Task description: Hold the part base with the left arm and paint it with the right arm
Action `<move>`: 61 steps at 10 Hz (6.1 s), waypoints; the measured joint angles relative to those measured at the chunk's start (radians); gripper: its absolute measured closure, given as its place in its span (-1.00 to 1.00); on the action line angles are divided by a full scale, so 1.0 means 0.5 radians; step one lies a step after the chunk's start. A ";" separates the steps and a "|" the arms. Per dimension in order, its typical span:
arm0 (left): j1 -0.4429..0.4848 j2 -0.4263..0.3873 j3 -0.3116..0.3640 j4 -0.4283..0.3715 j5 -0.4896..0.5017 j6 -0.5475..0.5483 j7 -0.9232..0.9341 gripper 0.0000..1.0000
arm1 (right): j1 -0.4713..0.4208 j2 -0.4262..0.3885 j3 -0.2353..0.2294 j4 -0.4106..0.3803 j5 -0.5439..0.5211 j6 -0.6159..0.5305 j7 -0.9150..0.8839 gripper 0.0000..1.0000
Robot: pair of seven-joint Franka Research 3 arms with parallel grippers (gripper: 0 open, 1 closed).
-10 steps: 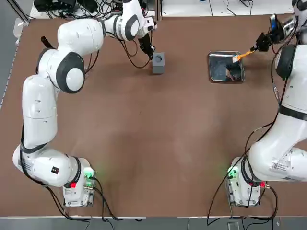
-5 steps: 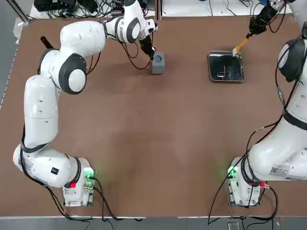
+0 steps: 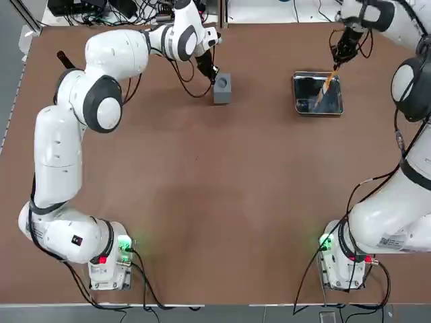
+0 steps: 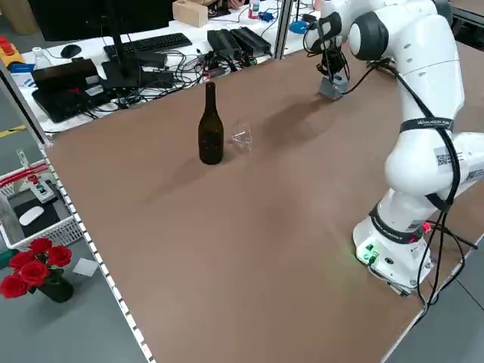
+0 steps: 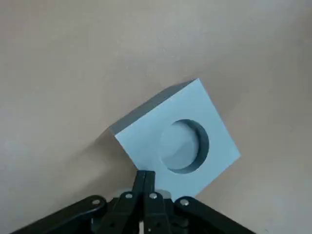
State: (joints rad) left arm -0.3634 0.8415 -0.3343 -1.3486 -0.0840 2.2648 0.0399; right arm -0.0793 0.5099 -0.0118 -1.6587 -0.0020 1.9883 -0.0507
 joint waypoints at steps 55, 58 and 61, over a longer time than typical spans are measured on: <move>-0.009 0.000 0.003 0.002 0.018 0.000 0.000 0.94 | 0.116 0.693 0.543 0.078 2.753 0.153 -4.327 0.91; -0.009 0.000 0.003 0.002 0.019 0.000 0.000 0.94 | 0.124 0.696 0.558 0.005 2.753 0.188 -4.332 0.91; -0.009 0.000 0.003 0.002 0.019 0.000 0.000 0.94 | 0.126 0.697 0.565 -0.084 2.753 0.191 -4.349 0.91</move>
State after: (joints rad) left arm -0.3682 0.8412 -0.3327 -1.3474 -0.0747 2.2649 0.0399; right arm -0.0165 0.8583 0.2709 -1.7009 1.3745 2.0836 -2.2252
